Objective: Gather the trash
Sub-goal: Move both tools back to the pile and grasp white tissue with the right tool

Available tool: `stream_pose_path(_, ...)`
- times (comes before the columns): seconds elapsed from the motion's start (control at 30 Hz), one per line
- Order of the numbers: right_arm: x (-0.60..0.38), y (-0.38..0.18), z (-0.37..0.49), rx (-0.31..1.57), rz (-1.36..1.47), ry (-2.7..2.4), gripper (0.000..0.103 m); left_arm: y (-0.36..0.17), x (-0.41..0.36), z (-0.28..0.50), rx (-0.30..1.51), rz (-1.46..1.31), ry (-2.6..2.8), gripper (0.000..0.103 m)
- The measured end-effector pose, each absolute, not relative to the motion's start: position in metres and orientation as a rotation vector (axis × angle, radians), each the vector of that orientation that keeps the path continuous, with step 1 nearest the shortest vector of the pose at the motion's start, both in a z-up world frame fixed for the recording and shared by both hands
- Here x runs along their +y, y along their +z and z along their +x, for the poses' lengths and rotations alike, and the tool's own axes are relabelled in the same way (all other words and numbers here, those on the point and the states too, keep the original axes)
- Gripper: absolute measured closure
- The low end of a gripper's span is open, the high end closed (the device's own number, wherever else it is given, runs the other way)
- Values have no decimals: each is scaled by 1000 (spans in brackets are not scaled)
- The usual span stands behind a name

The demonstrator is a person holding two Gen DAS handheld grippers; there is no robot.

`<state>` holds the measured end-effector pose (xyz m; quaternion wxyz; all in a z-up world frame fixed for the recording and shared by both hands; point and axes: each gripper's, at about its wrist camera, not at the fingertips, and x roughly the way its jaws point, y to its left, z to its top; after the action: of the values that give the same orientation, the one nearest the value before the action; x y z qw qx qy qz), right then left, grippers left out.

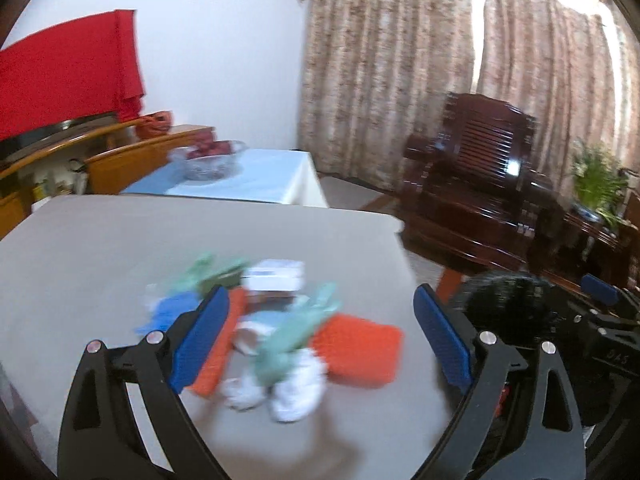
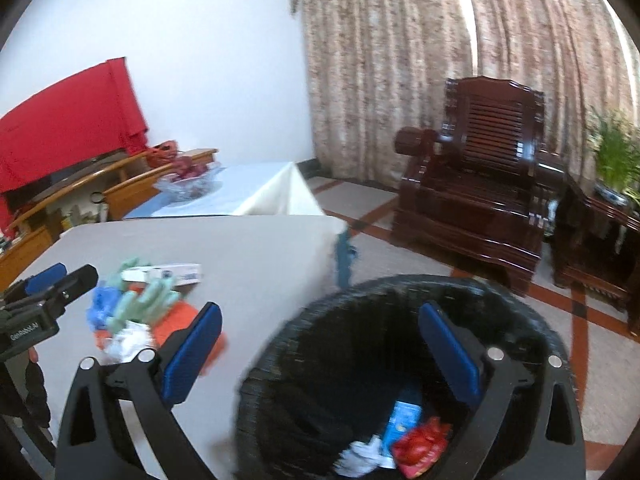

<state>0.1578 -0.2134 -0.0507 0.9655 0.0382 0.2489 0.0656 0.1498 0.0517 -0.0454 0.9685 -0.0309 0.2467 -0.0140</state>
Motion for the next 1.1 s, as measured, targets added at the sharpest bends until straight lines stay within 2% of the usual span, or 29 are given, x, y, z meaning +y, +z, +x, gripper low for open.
stream_pose_path(0.6,-104,-78,182,544,25,294,7,-70,152,142,540,-83,170,12)
stream_pose_path(0.93,-68,-105,184,601,-1,379,17,-95,172,141,581,-96,217,13)
stream_pose_path(1.1,-48,-116,181,635,-19,446,24,-104,179,140,599,-104,224,18)
